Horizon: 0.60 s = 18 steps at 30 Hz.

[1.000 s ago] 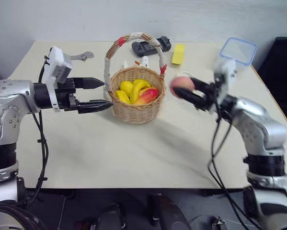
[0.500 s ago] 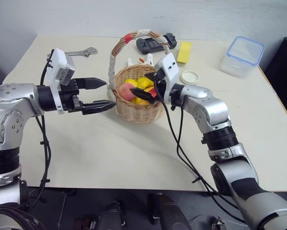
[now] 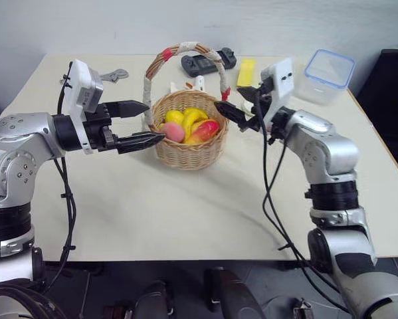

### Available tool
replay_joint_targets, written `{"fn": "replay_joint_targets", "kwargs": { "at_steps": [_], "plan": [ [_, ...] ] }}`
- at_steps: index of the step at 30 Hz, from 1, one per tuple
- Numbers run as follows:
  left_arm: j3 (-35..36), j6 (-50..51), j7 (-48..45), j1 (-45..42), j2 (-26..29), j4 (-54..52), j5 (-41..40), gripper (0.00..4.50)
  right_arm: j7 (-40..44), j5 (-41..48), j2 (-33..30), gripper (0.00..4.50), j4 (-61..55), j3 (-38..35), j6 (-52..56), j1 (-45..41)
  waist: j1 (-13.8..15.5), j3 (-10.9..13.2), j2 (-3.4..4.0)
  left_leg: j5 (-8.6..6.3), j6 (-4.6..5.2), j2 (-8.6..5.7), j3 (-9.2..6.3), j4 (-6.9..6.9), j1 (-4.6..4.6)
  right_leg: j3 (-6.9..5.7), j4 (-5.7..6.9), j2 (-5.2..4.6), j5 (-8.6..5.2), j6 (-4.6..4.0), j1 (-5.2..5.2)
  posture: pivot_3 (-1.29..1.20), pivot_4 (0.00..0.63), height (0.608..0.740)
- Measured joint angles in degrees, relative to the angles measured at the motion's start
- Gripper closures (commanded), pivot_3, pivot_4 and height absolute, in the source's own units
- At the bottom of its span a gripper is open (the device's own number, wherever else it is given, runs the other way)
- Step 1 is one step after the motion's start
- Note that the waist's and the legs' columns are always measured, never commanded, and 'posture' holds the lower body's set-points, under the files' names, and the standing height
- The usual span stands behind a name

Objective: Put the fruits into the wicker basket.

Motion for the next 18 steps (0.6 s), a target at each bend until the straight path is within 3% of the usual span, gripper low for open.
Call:
{"fn": "replay_joint_targets", "kwargs": {
  "at_steps": [6,7,9,18],
  "plan": [
    [-0.3,-0.1,0.3,-0.6,-0.3,0.0,0.0,0.00,-0.3,-4.6,4.5,0.01,19.3,0.5,-10.3,-9.0,-0.4,0.0,0.00,-0.01,0.00,0.01,0.01,-0.01,-0.06,-0.01,-0.11,0.00,-0.01,0.00,-0.01,0.00,0.150,0.740],
    [-0.3,-0.1,0.3,-0.6,-0.3,0.0,0.0,0.00,-0.5,-5.2,4.9,0.19,22.0,0.5,-11.8,-10.1,-0.4,0.0,0.00,-0.01,0.01,0.01,0.01,-0.01,-0.07,-0.01,-0.12,-0.01,-0.01,0.00,-0.01,0.00,0.150,0.740],
    [-0.4,-0.1,0.5,-0.6,-0.3,0.0,0.0,0.00,-0.6,-6.1,5.3,0.61,27.0,0.3,-14.5,-11.6,-0.4,0.0,0.00,-0.02,0.02,0.01,0.01,-0.01,-0.09,0.00,-0.16,-0.02,-0.01,0.00,-0.01,0.00,0.150,0.740],
    [-0.4,-0.1,1.4,-0.6,-0.3,-0.3,0.0,0.00,0.9,-9.3,5.4,3.78,32.5,0.1,-21.8,-12.7,-0.6,0.0,0.01,-0.03,-0.01,0.03,0.01,-0.01,-0.09,-0.01,-0.14,0.00,-0.01,0.00,-0.01,0.00,0.150,0.740]
  ]
}}
